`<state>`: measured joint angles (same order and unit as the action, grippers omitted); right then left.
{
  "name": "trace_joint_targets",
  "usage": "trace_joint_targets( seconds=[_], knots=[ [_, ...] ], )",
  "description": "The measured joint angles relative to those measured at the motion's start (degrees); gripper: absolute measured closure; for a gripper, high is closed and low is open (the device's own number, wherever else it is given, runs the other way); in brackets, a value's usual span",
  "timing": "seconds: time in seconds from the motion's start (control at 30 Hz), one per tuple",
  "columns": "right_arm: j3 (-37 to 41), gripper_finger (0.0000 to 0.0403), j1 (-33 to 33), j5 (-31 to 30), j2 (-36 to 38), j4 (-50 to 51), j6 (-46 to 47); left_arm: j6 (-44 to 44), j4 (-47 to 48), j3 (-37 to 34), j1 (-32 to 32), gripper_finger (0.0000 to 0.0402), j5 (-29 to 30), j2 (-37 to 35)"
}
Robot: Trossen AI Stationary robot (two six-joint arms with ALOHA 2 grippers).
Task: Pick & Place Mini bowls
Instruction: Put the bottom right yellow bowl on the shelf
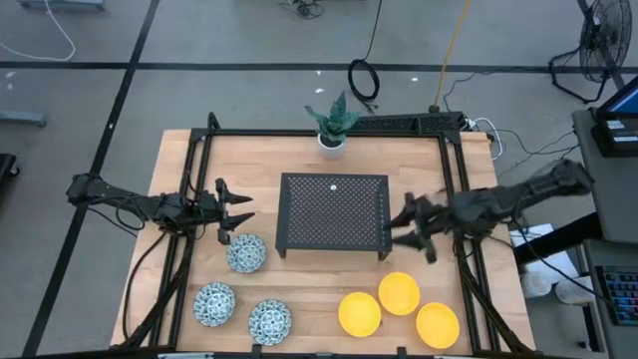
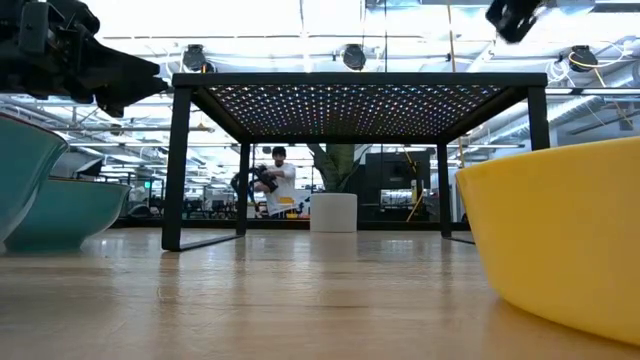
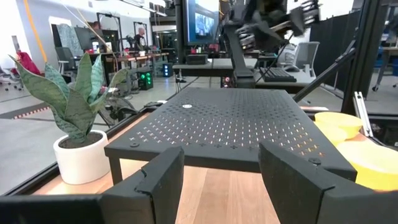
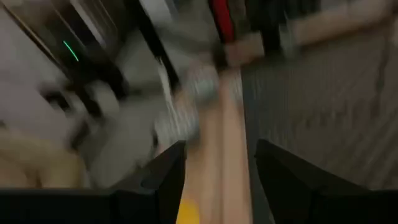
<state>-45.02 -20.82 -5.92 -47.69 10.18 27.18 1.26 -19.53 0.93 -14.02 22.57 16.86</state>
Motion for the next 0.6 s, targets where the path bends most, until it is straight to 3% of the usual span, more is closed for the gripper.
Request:
trace_joint_targets(
  seconds=[0.1, 0.23, 0.4, 0.6],
  knots=[
    [-15.49, 0.0222, -4.03, 1.97, -11.48, 25.30, 9.87, -0.02, -0.02, 0.00, 0.02, 0.0190, 0.01, 0.00],
    [-27.54, 0.0222, -8.92, 11.27, -23.55, 47.85, 35.48, -0.02, -0.05, 0.00, 0.02, 0.0190, 0.00, 0.00],
    [-29.53, 0.0222, -18.77, 21.23, -30.04, 51.79, 49.94, 0.00, -0.03, 0.00, 0.02, 0.0190, 0.02, 0.00],
    [-29.53, 0.0222, -28.80, 9.68, -32.76, 51.97, 54.52, 0.00, -0.02, 0.00, 0.00, 0.0190, 0.02, 0.00]
  ],
)
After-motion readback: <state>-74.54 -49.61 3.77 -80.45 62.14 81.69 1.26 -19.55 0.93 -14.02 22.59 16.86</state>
